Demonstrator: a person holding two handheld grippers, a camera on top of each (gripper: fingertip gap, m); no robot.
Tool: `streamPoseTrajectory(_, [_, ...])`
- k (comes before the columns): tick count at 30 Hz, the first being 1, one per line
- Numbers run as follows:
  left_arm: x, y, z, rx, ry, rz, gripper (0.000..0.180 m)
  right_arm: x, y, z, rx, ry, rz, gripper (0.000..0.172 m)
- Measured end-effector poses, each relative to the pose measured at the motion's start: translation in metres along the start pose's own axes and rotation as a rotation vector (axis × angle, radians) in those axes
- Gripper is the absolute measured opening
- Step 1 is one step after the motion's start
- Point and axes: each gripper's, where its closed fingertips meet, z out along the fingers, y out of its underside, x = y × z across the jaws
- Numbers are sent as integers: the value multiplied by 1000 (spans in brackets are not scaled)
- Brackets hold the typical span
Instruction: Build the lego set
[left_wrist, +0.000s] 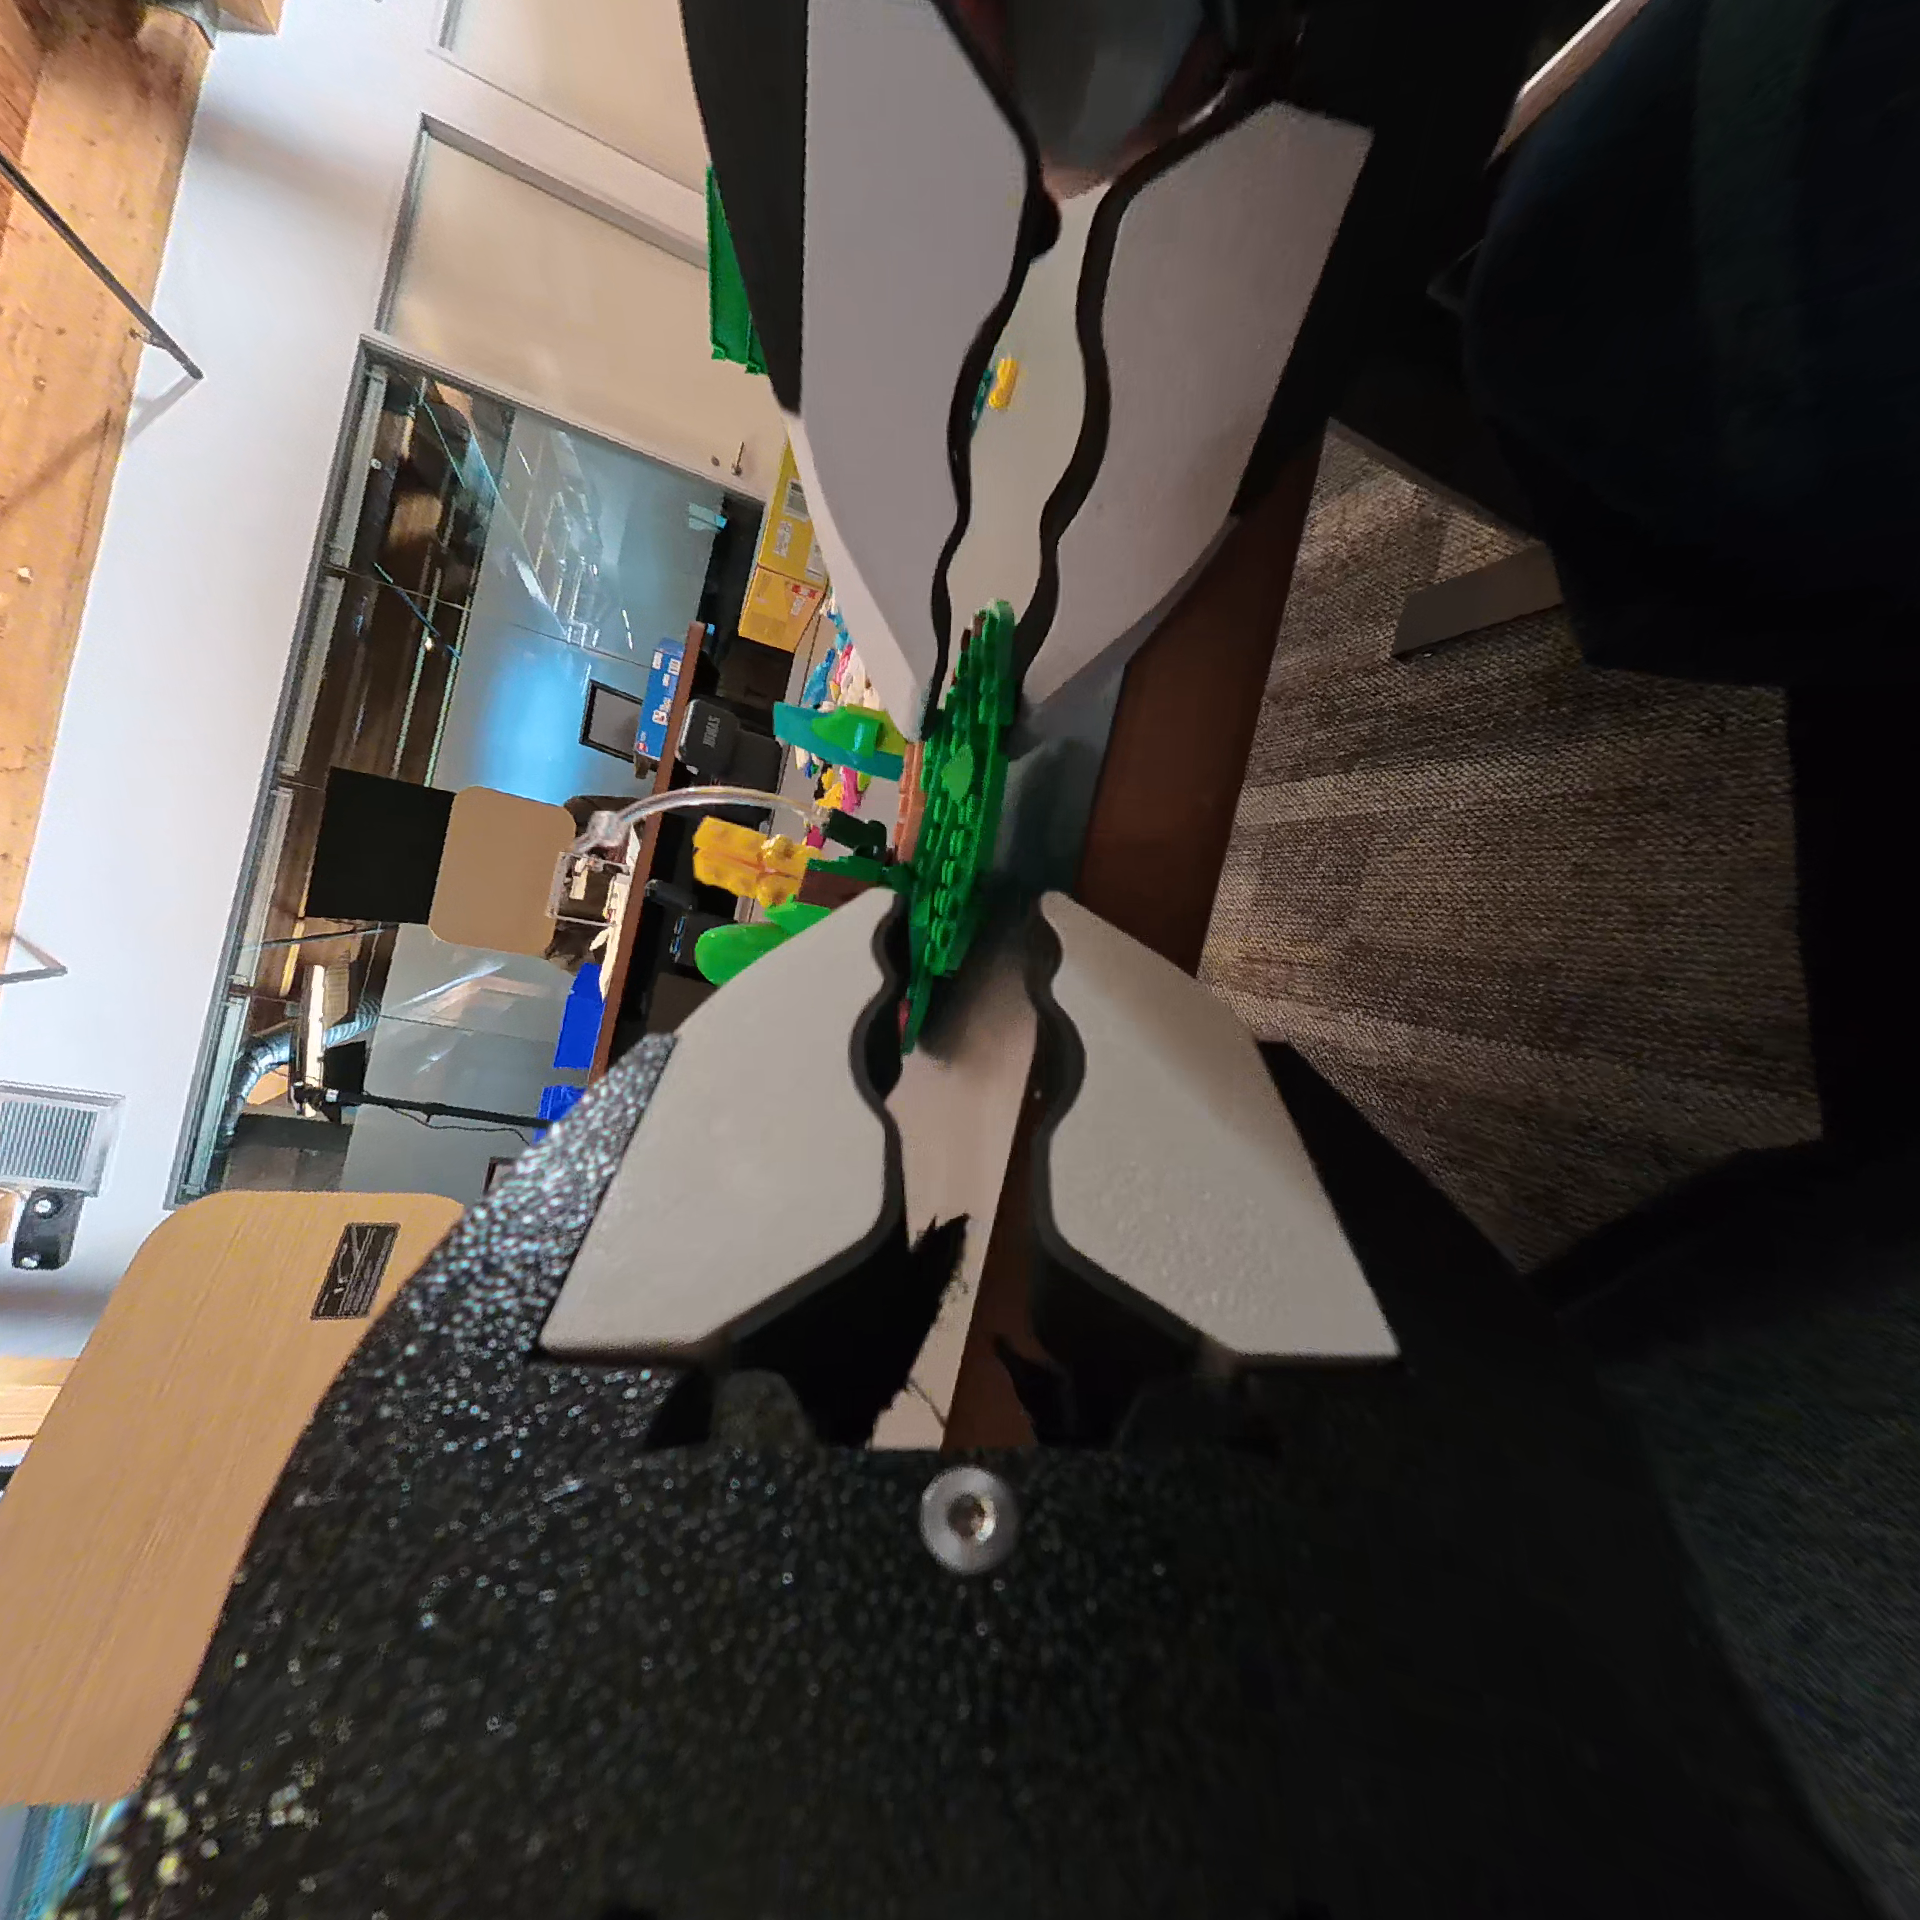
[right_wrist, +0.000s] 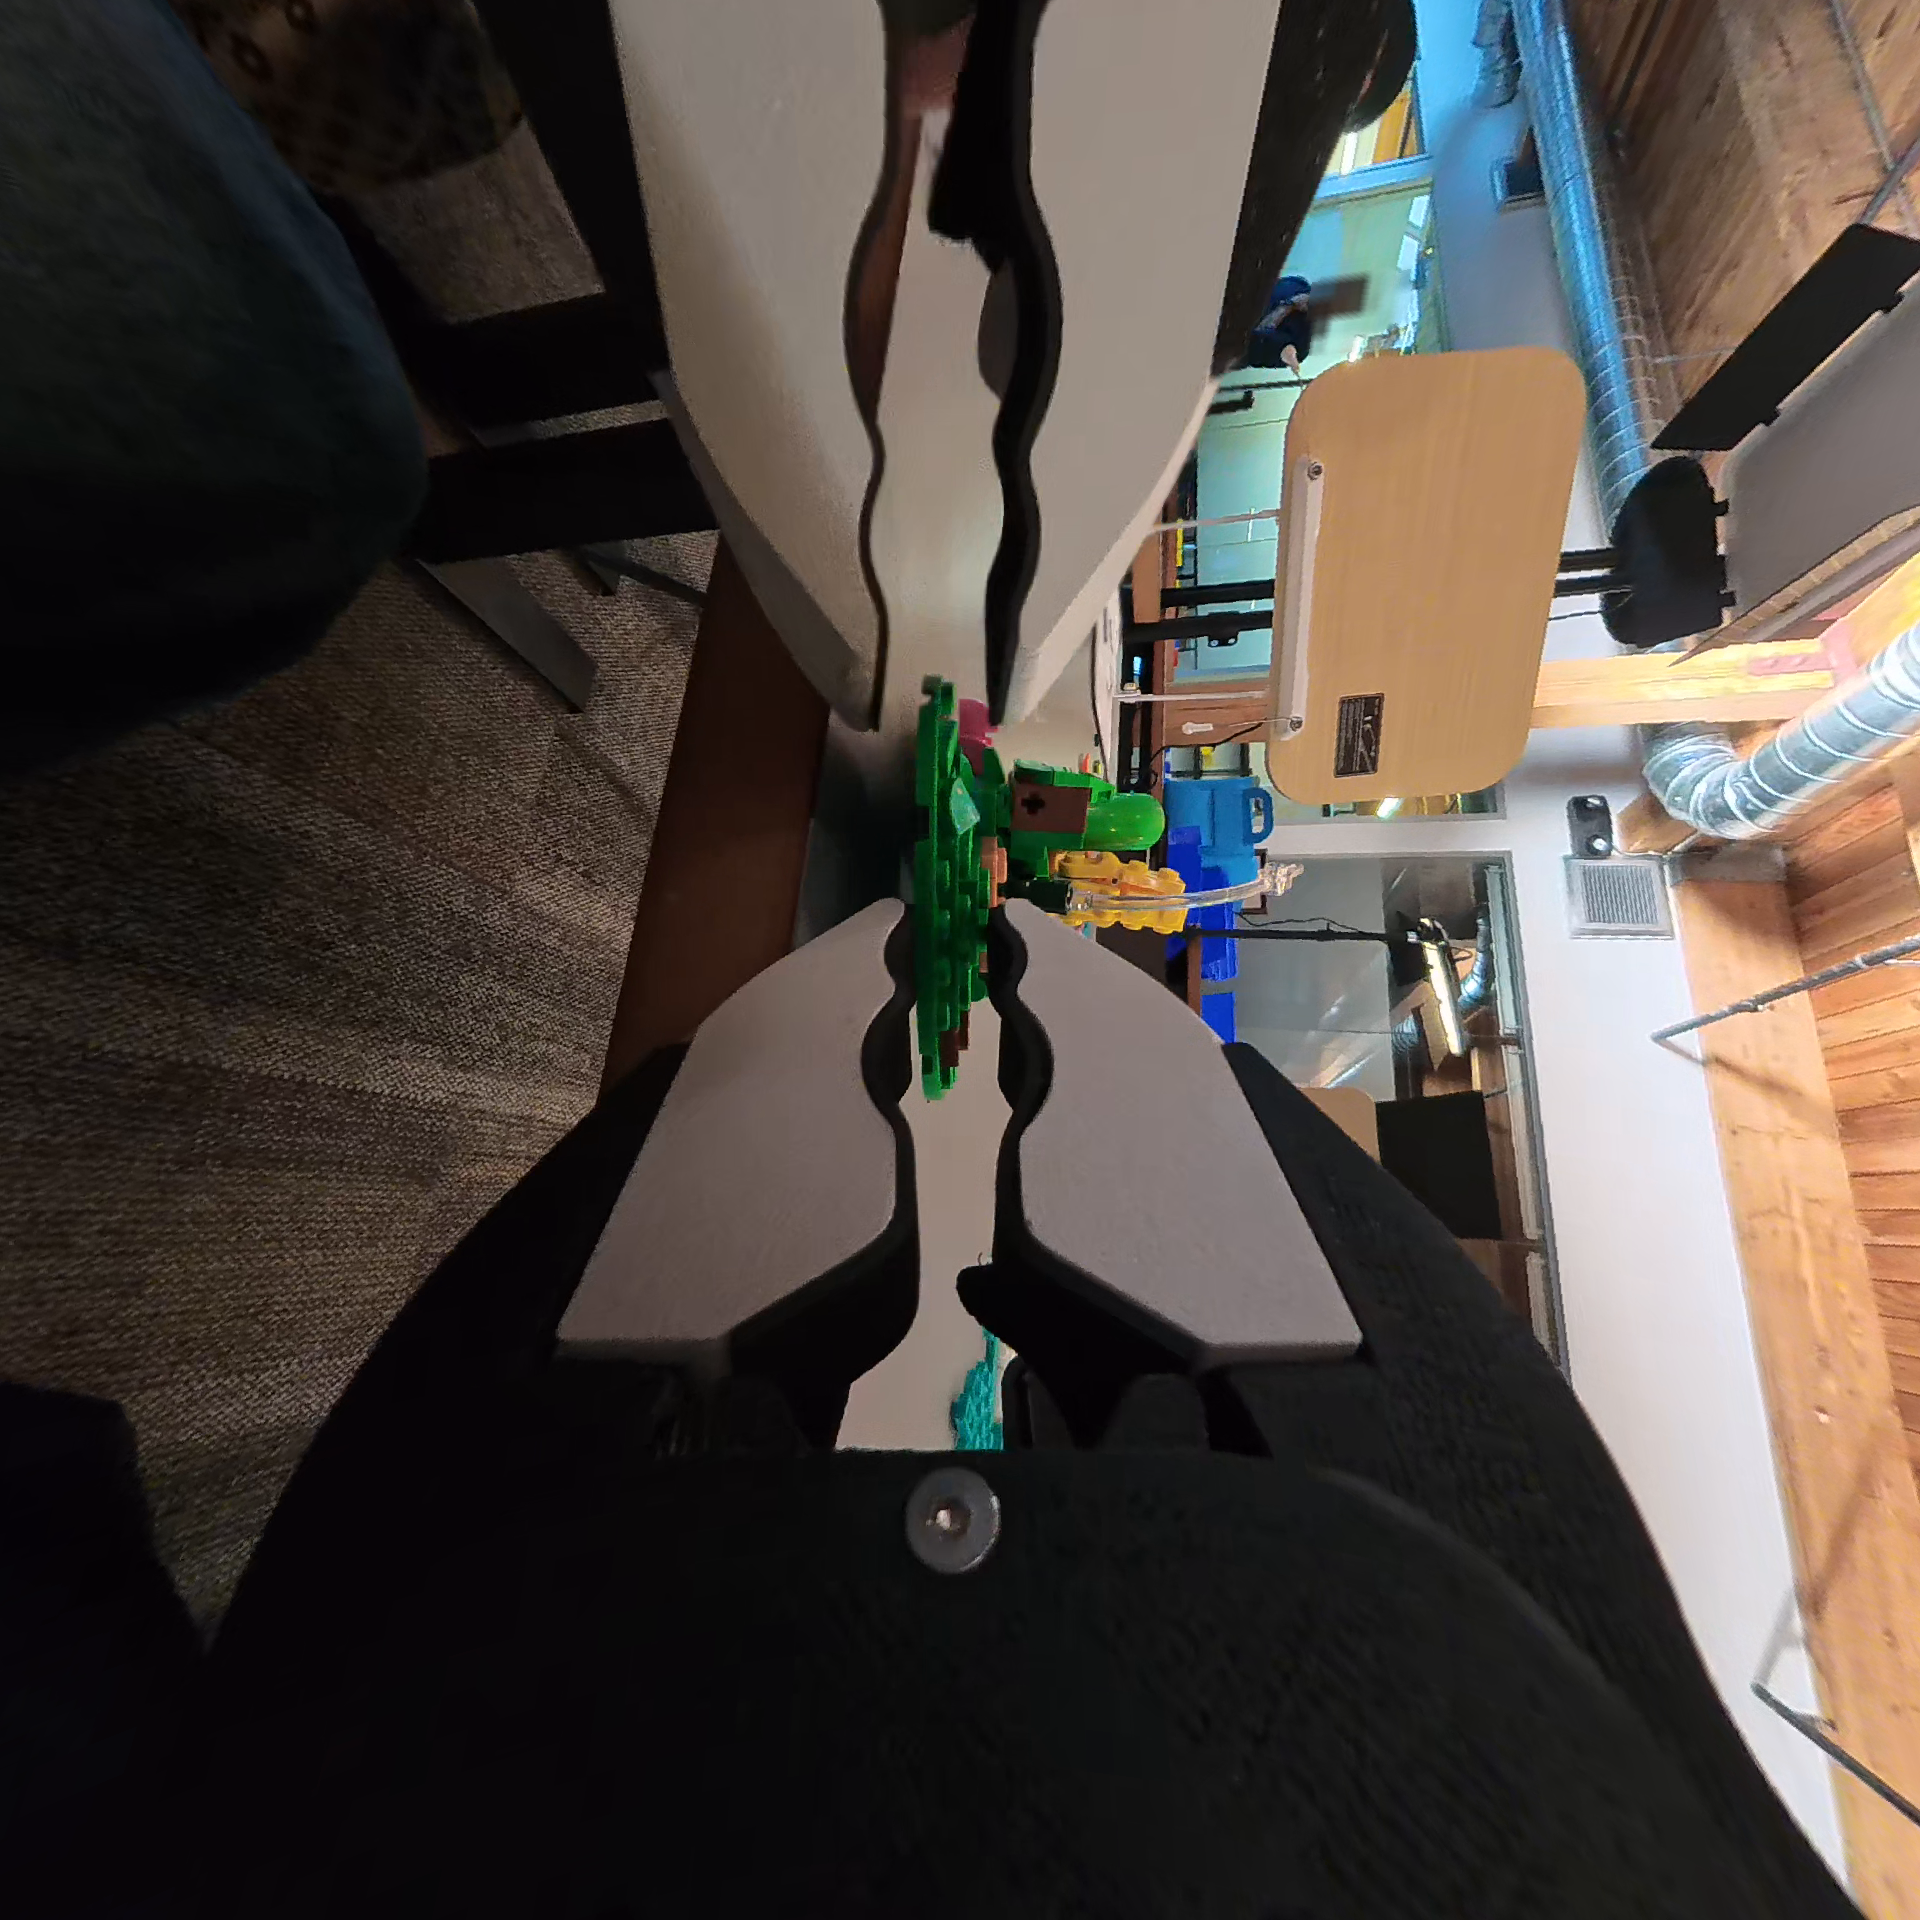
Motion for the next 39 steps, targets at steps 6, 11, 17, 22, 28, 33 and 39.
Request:
streamPoseTrajectory(6, [1,2,5,-8,-14,54,22,2,1,-1,10,16,14,9])
streamPoseTrajectory(11, [1,-2,11,-12,-53,127,13,1,1,-1,14,18,5,9])
streamPoseTrajectory(17, [-2,-2,14,-38,-78,181,5,0,2,-1,12,16,0,9])
streamPoseTrajectory(22, [-3,-1,14,-72,-69,195,5,1,4,0,14,17,6,10])
streamPoseTrajectory(28, [-3,-2,15,-84,-60,187,4,7,-4,-2,78,32,44,24])
streamPoseTrajectory(33, [-4,-2,14,-78,-61,176,5,5,-12,-4,122,43,-37,23])
streamPoseTrajectory(39, [-7,-2,14,-80,-73,177,5,7,-16,-4,143,86,-117,16])
